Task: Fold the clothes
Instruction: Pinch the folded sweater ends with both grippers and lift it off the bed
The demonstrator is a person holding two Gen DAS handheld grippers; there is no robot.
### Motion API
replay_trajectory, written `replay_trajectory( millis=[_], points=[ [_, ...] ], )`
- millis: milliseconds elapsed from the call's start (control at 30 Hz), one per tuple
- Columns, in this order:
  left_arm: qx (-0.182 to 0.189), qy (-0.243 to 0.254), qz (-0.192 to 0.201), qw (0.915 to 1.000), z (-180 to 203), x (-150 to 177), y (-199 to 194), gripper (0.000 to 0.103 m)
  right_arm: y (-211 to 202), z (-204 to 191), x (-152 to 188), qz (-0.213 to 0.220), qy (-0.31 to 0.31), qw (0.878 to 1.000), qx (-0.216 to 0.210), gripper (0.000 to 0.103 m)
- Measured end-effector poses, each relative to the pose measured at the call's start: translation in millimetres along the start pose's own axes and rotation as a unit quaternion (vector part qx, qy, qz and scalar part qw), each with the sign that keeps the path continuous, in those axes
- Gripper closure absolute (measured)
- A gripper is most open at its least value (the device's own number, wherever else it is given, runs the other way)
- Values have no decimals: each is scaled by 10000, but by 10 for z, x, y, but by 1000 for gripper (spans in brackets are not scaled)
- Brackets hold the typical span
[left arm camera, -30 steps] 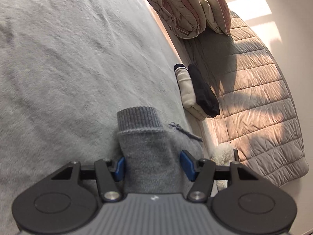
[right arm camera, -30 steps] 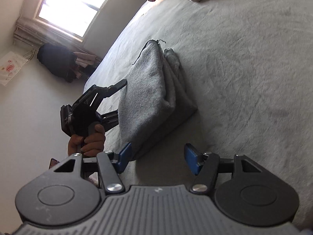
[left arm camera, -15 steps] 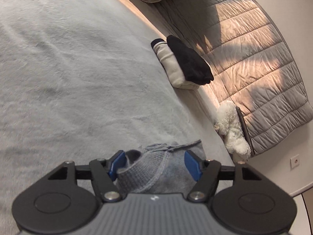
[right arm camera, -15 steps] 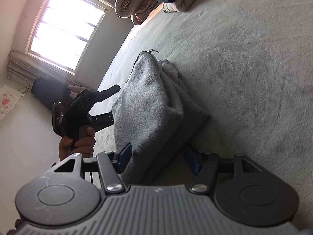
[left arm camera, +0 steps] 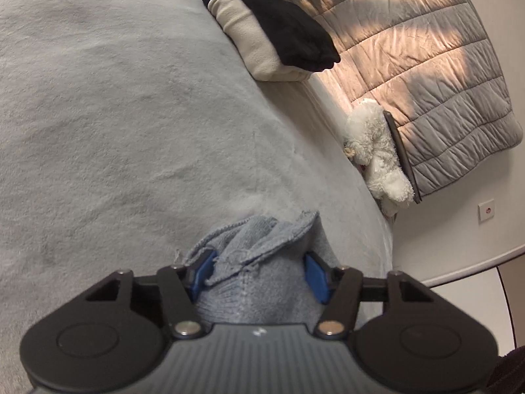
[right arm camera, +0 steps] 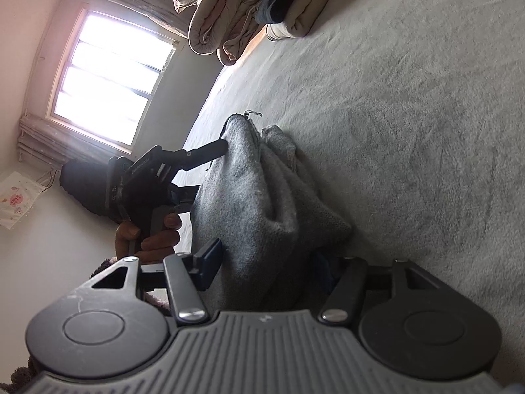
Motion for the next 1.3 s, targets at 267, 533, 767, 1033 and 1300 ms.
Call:
replay_trajectory(
  millis=[267,533,767,1033,1300],
  points=[
    [-429,-620,715,9946,143,136,-187,75,-194,116,-332,-461,867,9950,-193,69],
    [-206,-1603,1160,9800,263,335,-214,78,-430,119,-1038,-1013,558,9929,261,72],
    [-388,-1349,1327,9812,285,348,-141,68,-440,312,-1342,-1080,362,9917,602,68],
    [-355,-1327,1041,9850,286,389,-140,37,-657,462,-1239,-899,573,9929,537,44],
    [-108,-1868,1359,9729,181,473,69,64,-509,614,-1194,-815,948,9913,420,44]
  ],
)
Point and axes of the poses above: each gripper's, at about its wrist camera, not at the fingertips, and y roughly the way its jaws point, z to its right, x to its underside, the point moved 9 cm from there along y, roughly the way its jaws point, and after that the axes turned 3 degrees about -z, right-handed, at the moved point
